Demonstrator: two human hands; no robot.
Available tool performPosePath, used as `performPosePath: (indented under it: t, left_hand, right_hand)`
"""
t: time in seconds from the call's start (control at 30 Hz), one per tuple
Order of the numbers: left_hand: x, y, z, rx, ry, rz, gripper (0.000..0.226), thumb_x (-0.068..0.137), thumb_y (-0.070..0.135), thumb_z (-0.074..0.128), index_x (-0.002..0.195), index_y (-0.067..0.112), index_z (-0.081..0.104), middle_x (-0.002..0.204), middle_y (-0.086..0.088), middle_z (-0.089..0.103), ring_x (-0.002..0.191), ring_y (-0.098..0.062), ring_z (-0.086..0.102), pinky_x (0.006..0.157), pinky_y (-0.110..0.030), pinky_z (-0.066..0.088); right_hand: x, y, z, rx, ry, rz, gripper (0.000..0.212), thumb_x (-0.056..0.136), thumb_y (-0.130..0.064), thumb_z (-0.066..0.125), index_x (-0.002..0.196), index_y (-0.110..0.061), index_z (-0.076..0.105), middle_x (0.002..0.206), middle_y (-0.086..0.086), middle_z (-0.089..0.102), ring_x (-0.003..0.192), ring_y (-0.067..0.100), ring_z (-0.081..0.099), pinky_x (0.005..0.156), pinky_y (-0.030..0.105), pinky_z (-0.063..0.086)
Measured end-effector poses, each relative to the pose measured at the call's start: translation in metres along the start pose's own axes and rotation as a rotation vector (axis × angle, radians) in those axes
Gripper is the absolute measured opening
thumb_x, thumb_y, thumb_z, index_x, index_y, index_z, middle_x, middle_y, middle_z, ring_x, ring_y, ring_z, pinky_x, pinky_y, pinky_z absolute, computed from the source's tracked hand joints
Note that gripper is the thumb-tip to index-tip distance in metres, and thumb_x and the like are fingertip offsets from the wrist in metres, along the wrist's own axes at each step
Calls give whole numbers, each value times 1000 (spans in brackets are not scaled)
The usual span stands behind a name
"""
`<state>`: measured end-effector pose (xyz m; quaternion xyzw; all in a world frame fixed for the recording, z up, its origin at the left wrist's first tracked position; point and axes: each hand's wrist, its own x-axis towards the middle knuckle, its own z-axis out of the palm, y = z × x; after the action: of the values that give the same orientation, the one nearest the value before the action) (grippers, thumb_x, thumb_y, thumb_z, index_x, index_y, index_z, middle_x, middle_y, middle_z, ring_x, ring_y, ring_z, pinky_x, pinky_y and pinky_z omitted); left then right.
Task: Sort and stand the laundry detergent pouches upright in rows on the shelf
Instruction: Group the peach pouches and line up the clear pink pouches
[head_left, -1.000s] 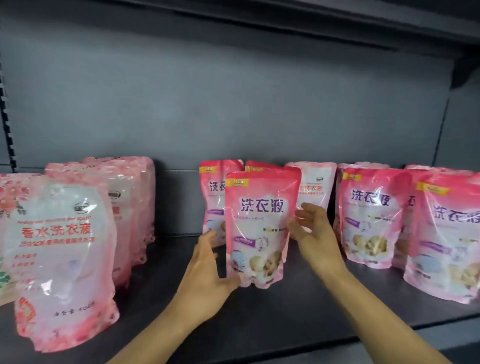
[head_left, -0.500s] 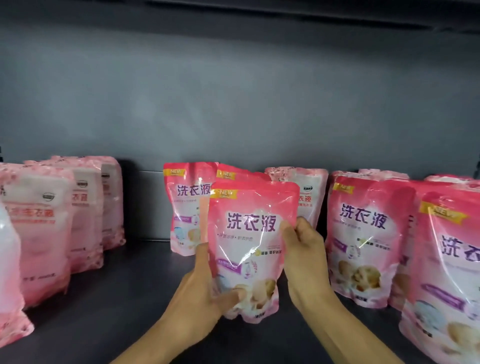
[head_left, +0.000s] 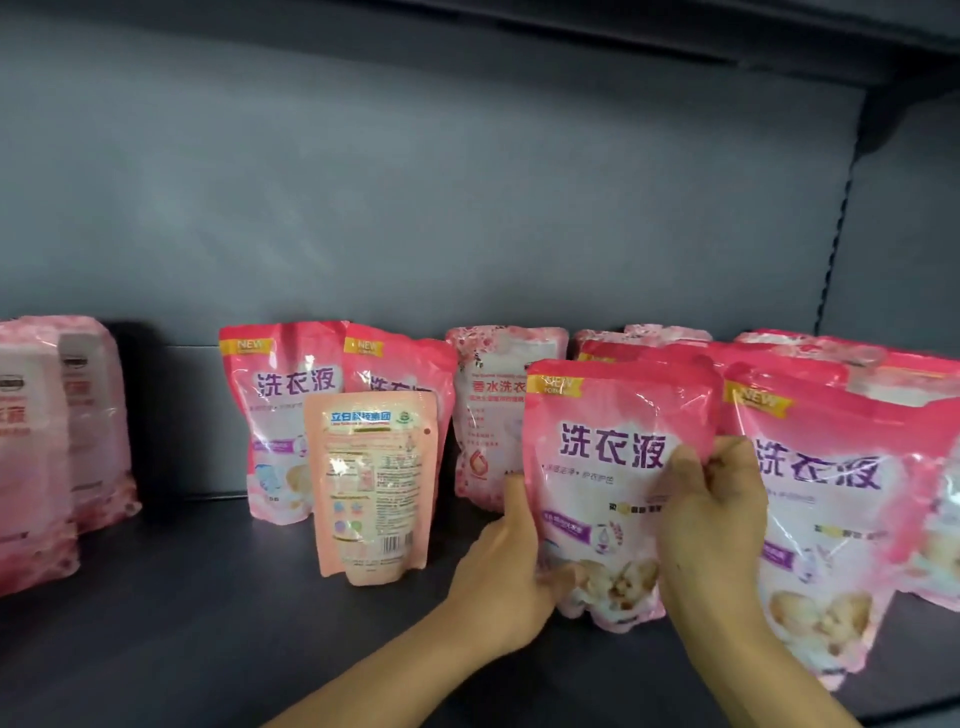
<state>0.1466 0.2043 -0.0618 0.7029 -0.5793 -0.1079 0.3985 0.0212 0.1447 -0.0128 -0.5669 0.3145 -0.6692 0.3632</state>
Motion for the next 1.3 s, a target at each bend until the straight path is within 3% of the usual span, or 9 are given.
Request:
performPosePath:
  t: [0.23, 0.43, 0.57, 0.73, 0.83, 0.93, 1.07, 1.2, 1.3]
  left_hand:
    - [8, 4, 0, -35, -46, 21, 71, 80, 41, 68, 127, 40, 15, 116, 9, 60, 104, -10, 61, 92, -41, 51]
    - [-7, 10, -40, 146, 82, 144, 84, 84, 37, 66, 137, 48, 2, 144, 16, 35, 131, -5, 38, 111, -35, 35]
    - [-8, 4, -72, 224, 320, 214, 74, 82, 27, 69, 140, 34, 24, 142, 15, 36, 130, -2, 35, 104, -17, 28]
    - [-5, -22, -113, 438, 675, 221, 72, 67, 13, 80, 130, 21, 46, 136, -2, 41, 127, -19, 31, 105, -25, 17]
    - [-1, -34, -132, 290, 740, 47, 84, 67, 12, 82, 137, 21, 36, 138, -2, 37, 125, -21, 40, 104, -29, 24]
    - [-2, -38, -140, -84, 581, -133, 87, 74, 11, 79, 139, 25, 23, 112, 8, 57, 84, -3, 61, 74, -16, 45]
    - [2, -54, -134, -348, 531, -231, 46, 78, 7, 74, 117, 18, 52, 98, 3, 71, 88, -16, 69, 85, -42, 55]
    - [3, -57, -133, -433, 526, -248, 9, 84, 10, 67, 91, 15, 71, 83, 4, 75, 77, -15, 73, 78, -41, 58]
    - [-4, -58, -135, -482, 546, -225, 9, 86, 10, 65, 89, 16, 71, 82, 5, 75, 75, -14, 73, 74, -38, 58]
  right_hand:
    - [9, -5, -10, -163, -104, -109, 26, 92, 1, 49, 108, -18, 42, 81, -9, 51, 65, -8, 53, 62, 23, 45]
    - [11, -27, -3, -447, -92, -405, 79, 82, 0, 66, 146, -11, 22, 146, 6, 29, 135, 15, 27, 113, 19, 22]
    - [16, -38, 18, -597, -206, -613, 65, 82, 1, 66, 139, -9, 38, 147, 7, 28, 136, 15, 28, 110, 14, 24]
    - [18, -41, 62, -636, -504, -599, 53, 82, 7, 61, 131, -6, 47, 138, 8, 38, 120, 14, 40, 87, -12, 10]
    - [37, -42, 94, -747, -590, -516, 53, 84, 7, 56, 133, -6, 40, 136, 11, 36, 125, 25, 39, 92, 8, 27]
    - [59, -46, 127, -915, -635, -487, 45, 83, 3, 57, 125, -4, 41, 129, 14, 39, 118, 31, 43, 91, 31, 39]
    - [80, -44, 159, -1199, -634, -500, 50, 81, 0, 57, 128, -3, 40, 130, 15, 44, 121, 32, 43, 98, 35, 37]
    - [87, -41, 171, -1347, -634, -468, 35, 79, 8, 48, 111, -4, 54, 112, 13, 59, 107, 31, 55, 105, 42, 31]
    - [85, -41, 166, -1319, -601, -493, 31, 80, 11, 44, 106, -1, 57, 109, 15, 60, 102, 33, 59, 85, 37, 41]
